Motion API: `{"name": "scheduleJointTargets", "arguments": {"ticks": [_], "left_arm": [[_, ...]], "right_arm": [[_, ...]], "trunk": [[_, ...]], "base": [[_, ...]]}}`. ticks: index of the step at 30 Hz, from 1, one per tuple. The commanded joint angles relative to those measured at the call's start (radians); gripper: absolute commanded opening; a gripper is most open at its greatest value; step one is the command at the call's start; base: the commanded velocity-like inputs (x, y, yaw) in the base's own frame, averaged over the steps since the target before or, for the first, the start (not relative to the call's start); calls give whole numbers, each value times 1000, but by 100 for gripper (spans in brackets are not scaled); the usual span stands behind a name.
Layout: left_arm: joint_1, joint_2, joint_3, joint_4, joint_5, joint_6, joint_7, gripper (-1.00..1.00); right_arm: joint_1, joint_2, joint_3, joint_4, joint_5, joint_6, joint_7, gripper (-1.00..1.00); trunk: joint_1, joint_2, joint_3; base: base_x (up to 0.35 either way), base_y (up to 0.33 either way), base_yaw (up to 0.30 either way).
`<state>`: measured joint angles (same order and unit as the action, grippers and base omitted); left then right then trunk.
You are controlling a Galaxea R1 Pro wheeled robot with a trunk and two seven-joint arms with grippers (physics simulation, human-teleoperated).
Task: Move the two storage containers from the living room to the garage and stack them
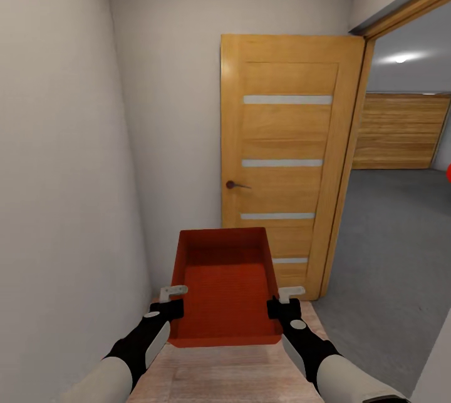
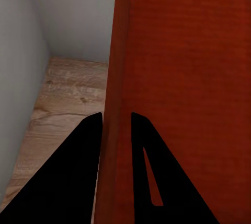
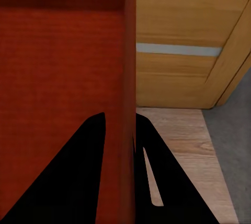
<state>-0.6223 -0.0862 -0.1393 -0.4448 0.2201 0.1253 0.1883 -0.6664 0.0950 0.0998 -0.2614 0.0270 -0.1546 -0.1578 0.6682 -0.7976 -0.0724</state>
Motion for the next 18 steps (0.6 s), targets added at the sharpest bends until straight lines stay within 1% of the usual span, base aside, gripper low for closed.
{"name": "scheduleJointTargets", "arguments": {"ticks": [1,18], "left_arm": [[0,6,40,-5,-11,-63,87,-100],[0,6,40,-5,-11,-63,88,-100]], "right_arm": [[-2,0,-14,2,-39,1,4,-100],[-2,0,-14,2,-39,1,4,-100]], "trunk": [[0,-1,-2],[0,-1,-2]], "base": [[3,0,-73],[0,0,-282]]}}
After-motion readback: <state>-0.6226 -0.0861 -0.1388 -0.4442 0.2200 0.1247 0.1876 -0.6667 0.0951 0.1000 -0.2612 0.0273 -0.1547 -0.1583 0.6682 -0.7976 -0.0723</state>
